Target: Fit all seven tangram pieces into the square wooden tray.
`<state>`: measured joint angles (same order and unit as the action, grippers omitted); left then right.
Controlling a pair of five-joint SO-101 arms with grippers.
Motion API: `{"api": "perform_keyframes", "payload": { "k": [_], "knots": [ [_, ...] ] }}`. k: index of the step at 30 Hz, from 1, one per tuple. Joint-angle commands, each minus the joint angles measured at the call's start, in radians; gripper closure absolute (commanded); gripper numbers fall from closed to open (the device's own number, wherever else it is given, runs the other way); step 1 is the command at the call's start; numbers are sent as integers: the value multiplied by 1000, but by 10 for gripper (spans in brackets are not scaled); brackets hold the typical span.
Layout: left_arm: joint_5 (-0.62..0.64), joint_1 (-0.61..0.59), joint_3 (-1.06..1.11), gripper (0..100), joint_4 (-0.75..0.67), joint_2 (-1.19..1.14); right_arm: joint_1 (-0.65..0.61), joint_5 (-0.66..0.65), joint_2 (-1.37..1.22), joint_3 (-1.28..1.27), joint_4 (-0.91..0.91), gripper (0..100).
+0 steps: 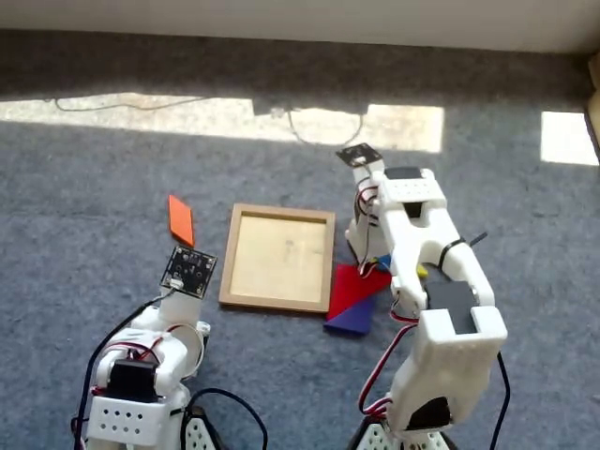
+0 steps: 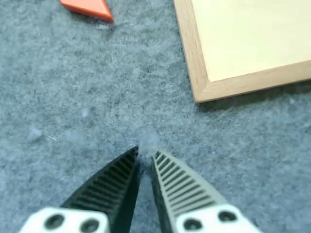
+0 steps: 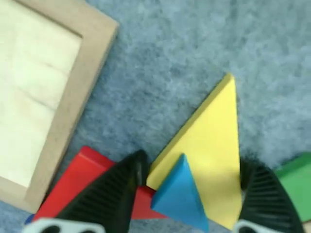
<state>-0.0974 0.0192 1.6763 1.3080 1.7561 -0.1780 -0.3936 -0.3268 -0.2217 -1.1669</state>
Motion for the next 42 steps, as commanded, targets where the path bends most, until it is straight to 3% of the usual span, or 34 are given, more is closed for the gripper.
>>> {"api": "perform_keyframes", "payload": {
  "k": [1,7,13,20,25,32,42],
  "knots": [
    [9,13,21,994,-2,21,41,-5,30,-15,-19,698],
    [9,13,21,994,-2,21,42,-8,30,-15,-36,699],
    [9,13,21,994,-2,21,41,-9,33,-5,-162,695],
    [9,13,21,994,-2,21,39,-77,30,-13,-168,693],
    [9,13,21,994,-2,21,41,-74,30,-13,-170,615],
    [9,13,21,994,-2,21,39,-127,30,-13,-171,617],
    [9,13,21,994,-2,21,39,-161,31,-15,-182,740]
  ]
}}
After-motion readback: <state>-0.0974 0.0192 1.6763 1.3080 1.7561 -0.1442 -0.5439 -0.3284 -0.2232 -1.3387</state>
